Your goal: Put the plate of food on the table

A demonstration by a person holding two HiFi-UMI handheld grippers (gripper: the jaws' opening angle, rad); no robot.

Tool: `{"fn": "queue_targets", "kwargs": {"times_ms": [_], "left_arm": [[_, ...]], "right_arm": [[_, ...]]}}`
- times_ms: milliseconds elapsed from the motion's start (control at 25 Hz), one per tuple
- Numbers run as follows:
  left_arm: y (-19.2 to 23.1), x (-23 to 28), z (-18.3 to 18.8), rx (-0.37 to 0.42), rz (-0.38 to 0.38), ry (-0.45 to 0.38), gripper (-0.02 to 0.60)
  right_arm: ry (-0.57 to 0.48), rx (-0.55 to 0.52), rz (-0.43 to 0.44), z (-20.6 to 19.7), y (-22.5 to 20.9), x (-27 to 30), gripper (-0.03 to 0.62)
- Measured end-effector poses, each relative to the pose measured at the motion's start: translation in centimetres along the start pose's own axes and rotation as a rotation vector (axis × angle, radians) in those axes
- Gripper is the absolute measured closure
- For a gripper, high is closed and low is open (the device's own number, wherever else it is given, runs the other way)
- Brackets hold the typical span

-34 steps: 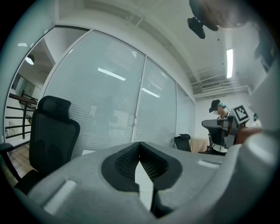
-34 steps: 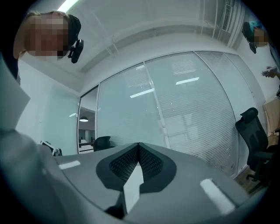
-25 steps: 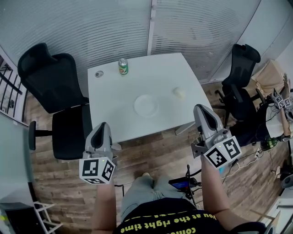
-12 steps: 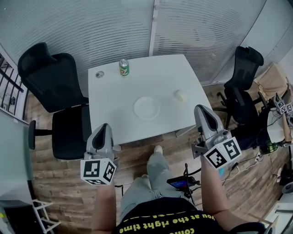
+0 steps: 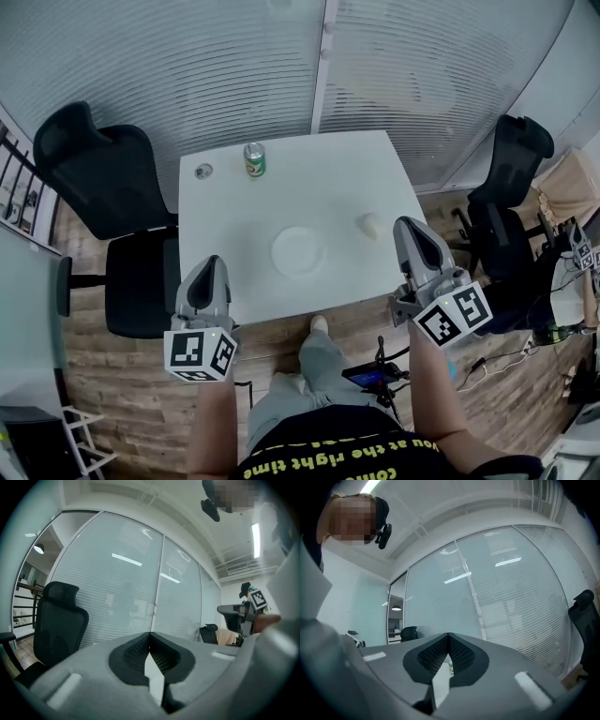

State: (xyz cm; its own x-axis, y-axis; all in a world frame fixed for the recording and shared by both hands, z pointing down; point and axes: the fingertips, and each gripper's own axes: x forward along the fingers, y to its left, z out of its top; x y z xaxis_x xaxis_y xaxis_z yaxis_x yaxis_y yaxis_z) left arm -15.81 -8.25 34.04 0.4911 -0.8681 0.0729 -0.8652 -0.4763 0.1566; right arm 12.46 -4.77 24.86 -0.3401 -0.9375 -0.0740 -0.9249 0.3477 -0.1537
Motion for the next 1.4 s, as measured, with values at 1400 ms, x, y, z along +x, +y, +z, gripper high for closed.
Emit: {"fn": "queue_targets", "kwargs": {"times_ms": [1400], "left_arm": [[-2.6,17.3,-1.9,0.001,-0.007,0.113,0.58]], "right_arm": [[0.095,0.069,0.035,-2.3,-11.2,10.4,0.588]]}}
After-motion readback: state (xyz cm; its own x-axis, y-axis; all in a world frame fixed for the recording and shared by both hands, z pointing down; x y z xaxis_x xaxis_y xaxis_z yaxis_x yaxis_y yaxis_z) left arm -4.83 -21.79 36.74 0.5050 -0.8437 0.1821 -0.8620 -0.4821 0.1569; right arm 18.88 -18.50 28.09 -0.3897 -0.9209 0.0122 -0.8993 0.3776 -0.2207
